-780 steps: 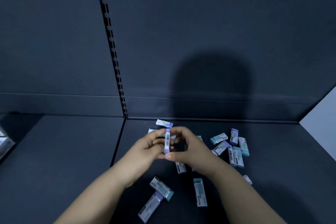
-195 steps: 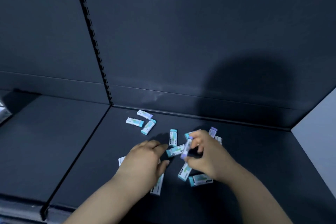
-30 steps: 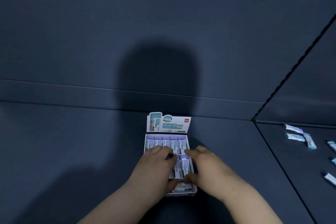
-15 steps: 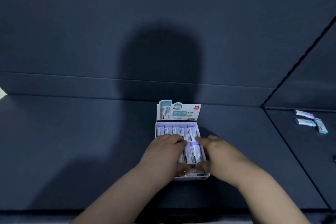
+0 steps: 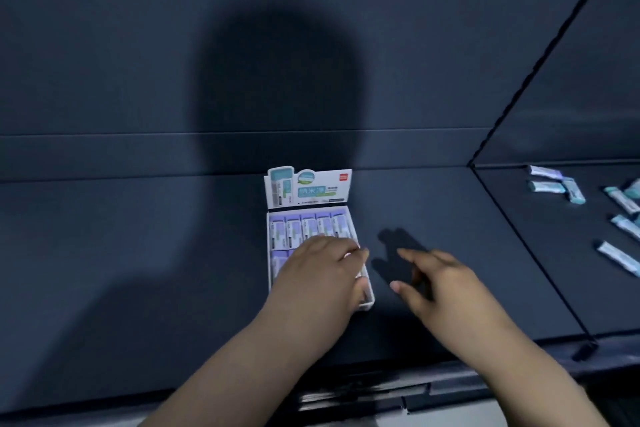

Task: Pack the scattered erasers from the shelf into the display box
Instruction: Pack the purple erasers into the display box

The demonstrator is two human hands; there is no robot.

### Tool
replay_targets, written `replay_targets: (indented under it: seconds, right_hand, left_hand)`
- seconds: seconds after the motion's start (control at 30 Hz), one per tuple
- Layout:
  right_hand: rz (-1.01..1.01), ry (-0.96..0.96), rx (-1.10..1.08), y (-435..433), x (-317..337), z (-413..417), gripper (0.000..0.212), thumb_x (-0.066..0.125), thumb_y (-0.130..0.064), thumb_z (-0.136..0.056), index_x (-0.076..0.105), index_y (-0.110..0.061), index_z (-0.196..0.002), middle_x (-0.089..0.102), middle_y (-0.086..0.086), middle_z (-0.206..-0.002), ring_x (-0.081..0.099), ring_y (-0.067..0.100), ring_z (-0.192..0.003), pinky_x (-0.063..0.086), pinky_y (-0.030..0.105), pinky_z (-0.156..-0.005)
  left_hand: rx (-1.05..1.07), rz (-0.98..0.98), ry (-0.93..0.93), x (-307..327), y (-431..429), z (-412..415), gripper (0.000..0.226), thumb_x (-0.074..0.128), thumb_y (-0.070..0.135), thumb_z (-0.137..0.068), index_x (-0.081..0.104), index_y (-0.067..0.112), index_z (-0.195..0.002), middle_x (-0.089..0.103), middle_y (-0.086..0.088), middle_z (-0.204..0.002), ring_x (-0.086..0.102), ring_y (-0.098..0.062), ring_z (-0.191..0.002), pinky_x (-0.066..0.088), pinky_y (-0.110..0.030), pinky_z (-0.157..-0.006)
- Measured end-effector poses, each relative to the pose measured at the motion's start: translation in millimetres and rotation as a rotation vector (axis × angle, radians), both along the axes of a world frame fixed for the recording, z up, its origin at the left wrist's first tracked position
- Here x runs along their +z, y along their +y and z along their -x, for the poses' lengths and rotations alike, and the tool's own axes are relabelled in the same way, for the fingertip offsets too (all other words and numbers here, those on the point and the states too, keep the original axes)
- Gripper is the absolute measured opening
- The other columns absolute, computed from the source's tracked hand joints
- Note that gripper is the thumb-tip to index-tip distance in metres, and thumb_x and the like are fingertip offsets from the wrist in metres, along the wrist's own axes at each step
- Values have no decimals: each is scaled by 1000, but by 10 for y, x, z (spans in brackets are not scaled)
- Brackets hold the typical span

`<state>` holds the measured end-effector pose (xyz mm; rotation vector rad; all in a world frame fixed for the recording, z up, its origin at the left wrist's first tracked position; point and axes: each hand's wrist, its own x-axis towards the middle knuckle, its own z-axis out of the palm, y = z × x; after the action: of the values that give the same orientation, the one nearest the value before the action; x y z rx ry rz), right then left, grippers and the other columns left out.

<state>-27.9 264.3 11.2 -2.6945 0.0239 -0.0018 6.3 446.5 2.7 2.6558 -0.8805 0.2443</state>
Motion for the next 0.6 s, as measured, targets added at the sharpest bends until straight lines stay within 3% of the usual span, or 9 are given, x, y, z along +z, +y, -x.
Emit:
replay_targets:
  seconds: [0.1, 0.37, 0.43, 0.53, 0.6]
  right_hand:
    - [2, -27, 4, -250, 37, 88, 51, 61, -39, -85, 48, -27, -133, 47, -11, -93, 56, 13, -92, 48, 29, -84]
    - [89, -29, 68, -1361, 199, 366, 57, 55, -45, -88, 40, -26, -139, 47, -8, -109, 53, 13, -107, 44, 24, -89]
    - [100, -25, 81, -1721, 241, 474, 57, 55, -46, -88, 40, -26, -139, 44, -9, -104, 53, 13, -105, 44, 24, -88]
    - [161, -19, 99, -2208, 250, 588, 58, 52, -48, -89, 38, -26, -140, 46, -6, -110, 51, 13, -110, 42, 24, -90]
    - [195, -8, 101, -2478, 261, 641, 58, 50, -49, -90, 36, -26, -142, 47, -5, -121, 50, 13, -113, 41, 23, -92]
  left_hand:
    - [-14, -28, -36, 5, -287, 95, 39, 79, 31, -65, 72, 16, -100, 69, 4, -93, 65, -19, -85, 52, -30, -82]
    - [71, -152, -41, 83, -1344, 443, 51, 84, 40, -56, 73, 16, -100, 70, 2, -93, 67, -17, -86, 50, -36, -90]
    - [96, -149, -24, 106, -1699, 565, 54, 83, 41, -60, 71, 14, -104, 70, 1, -97, 67, -18, -89, 46, -35, -94]
    - [113, -177, 57, 152, -2182, 718, 58, 57, 41, -89, 44, 12, -138, 52, -2, -132, 47, -20, -124, 18, -28, -113]
    - [137, -159, 17, 131, -2435, 776, 58, 37, 42, -98, 21, 17, -148, 33, 1, -147, 27, -17, -136, 5, -26, -116]
